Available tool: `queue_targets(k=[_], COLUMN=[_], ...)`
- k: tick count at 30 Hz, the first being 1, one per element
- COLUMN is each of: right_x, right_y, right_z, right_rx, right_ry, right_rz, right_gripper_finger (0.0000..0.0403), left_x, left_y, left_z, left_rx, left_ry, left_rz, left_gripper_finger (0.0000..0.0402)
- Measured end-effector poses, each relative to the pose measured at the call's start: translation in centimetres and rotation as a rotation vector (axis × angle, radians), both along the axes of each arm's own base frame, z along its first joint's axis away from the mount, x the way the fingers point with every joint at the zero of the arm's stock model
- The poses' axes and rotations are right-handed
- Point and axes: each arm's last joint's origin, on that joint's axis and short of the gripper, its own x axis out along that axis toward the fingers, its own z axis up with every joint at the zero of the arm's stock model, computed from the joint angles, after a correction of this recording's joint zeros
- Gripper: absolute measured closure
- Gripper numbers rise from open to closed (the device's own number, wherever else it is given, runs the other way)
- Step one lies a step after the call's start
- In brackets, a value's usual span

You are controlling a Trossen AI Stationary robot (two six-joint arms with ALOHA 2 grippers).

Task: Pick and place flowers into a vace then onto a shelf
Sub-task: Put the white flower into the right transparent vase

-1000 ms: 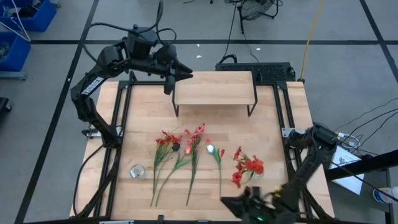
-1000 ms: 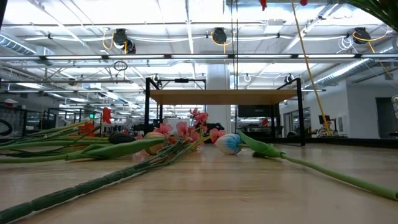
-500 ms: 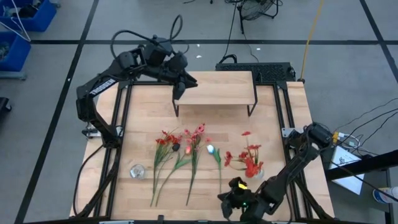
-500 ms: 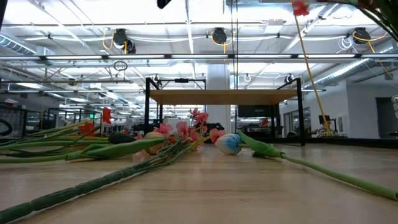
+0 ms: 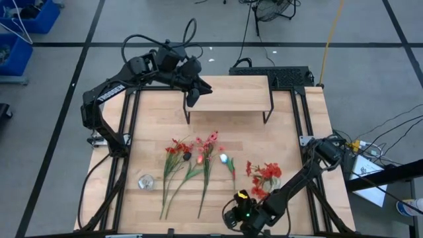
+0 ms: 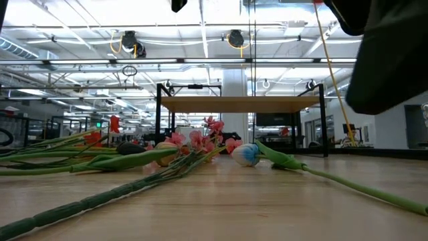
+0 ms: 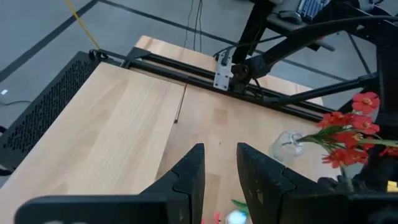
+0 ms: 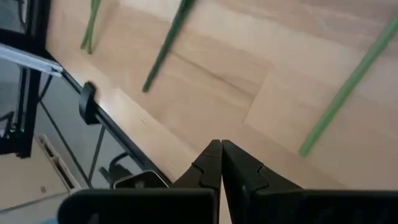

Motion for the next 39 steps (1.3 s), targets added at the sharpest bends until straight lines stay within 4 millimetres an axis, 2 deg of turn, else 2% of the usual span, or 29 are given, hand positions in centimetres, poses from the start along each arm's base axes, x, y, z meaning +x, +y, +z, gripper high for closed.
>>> queue_targets(k=[10, 22, 29, 39], right_x=[0.0, 0.9, 1.3, 2.1], right_y=[-0.9, -3.4, -4.8, -5.5], right_z=[-0.5, -1.0, -1.3, -1.6], right_rx=[0.074, 0.052, 0.083, 0.097], right_ry=[0.154, 0.284, 0.394, 0.381], right_rz=[0.009, 0.01, 0.024, 0.016], right_gripper_finger=[0.0379, 0.0295, 0.0293, 0.0293], left_x=[0.0, 0.0, 0.0, 0.0], left_y=[0.0, 0.0, -0.1, -0.1], left_z=[0.0, 0.0, 0.0, 0.0], left_rx=[0.008, 0.022, 0.03, 0.058], left_ry=[0.002, 0.003, 0.004, 0.004], left_rz=[-0.005, -0.014, -0.021, -0.036], left_gripper_finger=[0.0304, 0.0304, 0.0304, 0.0304])
